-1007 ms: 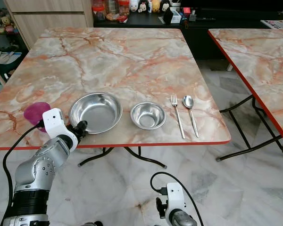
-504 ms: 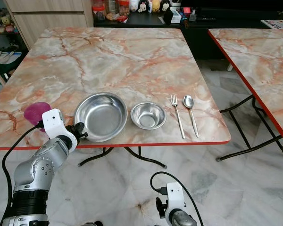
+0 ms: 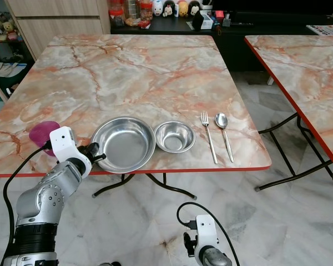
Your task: Setting the table
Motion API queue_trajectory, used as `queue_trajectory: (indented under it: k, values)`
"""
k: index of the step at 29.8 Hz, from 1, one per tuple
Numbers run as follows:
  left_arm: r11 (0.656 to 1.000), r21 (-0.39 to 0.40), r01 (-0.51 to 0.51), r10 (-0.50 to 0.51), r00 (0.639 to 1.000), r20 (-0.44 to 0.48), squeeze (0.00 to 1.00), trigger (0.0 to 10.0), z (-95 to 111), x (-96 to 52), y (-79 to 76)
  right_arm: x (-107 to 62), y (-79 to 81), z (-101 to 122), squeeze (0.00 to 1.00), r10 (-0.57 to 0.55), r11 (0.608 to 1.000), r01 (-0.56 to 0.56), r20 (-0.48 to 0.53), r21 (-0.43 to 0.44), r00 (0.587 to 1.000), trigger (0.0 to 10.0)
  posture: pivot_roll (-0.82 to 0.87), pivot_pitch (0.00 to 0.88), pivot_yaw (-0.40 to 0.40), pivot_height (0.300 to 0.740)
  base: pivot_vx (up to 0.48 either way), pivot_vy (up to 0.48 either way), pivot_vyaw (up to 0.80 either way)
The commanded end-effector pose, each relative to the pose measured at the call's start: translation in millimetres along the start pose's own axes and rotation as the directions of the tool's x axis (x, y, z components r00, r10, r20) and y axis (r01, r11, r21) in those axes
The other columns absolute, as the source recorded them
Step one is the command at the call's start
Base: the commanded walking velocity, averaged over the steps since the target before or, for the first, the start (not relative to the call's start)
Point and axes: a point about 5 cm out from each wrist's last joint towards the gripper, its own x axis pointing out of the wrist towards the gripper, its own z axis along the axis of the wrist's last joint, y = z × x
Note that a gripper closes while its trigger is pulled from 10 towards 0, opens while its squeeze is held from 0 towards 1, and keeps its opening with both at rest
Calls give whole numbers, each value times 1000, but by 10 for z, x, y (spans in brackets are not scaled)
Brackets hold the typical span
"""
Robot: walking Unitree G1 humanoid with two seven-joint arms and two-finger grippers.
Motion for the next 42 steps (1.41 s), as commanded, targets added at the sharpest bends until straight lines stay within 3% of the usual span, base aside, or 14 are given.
queue_trajectory:
  k: [1, 8, 9, 10, 16, 20, 21, 23, 24, 32, 33, 37, 38, 42]
  values:
    - [1000, -23, 10, -9, 1000, 24, 0, 0, 19, -31, 8, -1, -24, -2, 0, -5, 1000, 5, -9, 7, 1000, 10000, 148, 104, -39, 740, 0, 0, 0]
    - [991, -104, 83, -47, 948, 315, 0, 275, 432, -105, -49, -6, -44, -6, 0, -16, 1000, 16, -3, 6, 1000, 10000, 147, 113, -44, 740, 0, 0, 0]
    - [990, -111, 88, -47, 942, 331, 0, 2588, 461, -111, -54, -7, -46, -6, 0, -17, 1000, 17, -3, 7, 1000, 10000, 146, 114, -46, 740, 0, 0, 0]
    - [989, -113, 94, -48, 933, 356, 0, 10000, 506, -120, -60, -7, -49, -8, 0, -17, 1000, 17, -4, 7, 1000, 10000, 146, 117, -46, 740, 0, 0, 0]
    - [983, -120, 139, -69, 884, 462, 0, 10000, 697, -164, -87, -9, -51, -14, 0, -15, 1000, 15, -5, 10, 1000, 10000, 144, 119, -48, 740, 0, 0, 0]
    - [974, -164, 158, -38, 823, 567, 0, 10000, 899, -230, -67, -9, -47, -14, 0, -11, 1000, 11, -5, 9, 1000, 10000, 148, 121, -50, 740, 0, 0, 0]
    - [977, -172, 125, 6, 793, 610, 0, 10000, 983, -251, -19, -8, -44, -11, 0, -10, 1000, 10, -4, 8, 1000, 10000, 151, 119, -50, 740, 0, 0, 0]
    - [984, -163, 76, 45, 775, 631, 0, 10000, 1032, -256, 31, -7, -43, -10, 0, -10, 1000, 10, -4, 8, 1000, 10000, 152, 119, -50, 740, 0, 0, 0]
    - [990, -139, 1, 94, 732, 675, 0, 10000, 1138, -273, 115, -5, -35, -4, 0, -9, 1000, 9, -2, 8, 1000, 10000, 150, 118, -50, 740, 0, 0, 0]
    - [989, -81, -123, 141, 641, 754, 0, 10000, 1412, -340, 336, -3, -30, 8, 0, -10, 1000, 10, 5, 14, 1000, 10000, 146, 115, -48, 740, 0, 0, 0]
    - [978, -80, -191, 181, 603, 777, 0, 10000, 1479, -385, 456, -4, -40, 7, 0, -13, 1000, 13, 6, 16, 1000, 10000, 144, 114, -47, 740, 0, 0, 0]
    - [939, -109, -327, 276, 524, 806, 0, 10000, 1564, -505, 734, -6, -48, 5, 0, -17, 1000, 17, 8, 20, 1000, 10000, 142, 115, -46, 740, 0, 0, 0]
    - [905, -125, -407, 324, 469, 821, 0, 10000, 1601, -583, 911, -7, -50, 3, 0, -18, 1000, 18, 8, 21, 1000, 10000, 148, 117, -48, 740, 0, 0, 0]
    - [799, -240, -552, 475, 334, 814, 0, 10000, 1604, -811, 1349, -9, -49, -4, 0, -21, 1000, 21, 7, 20, 1000, 10000, 148, 120, -50, 740, 0, 0, 0]
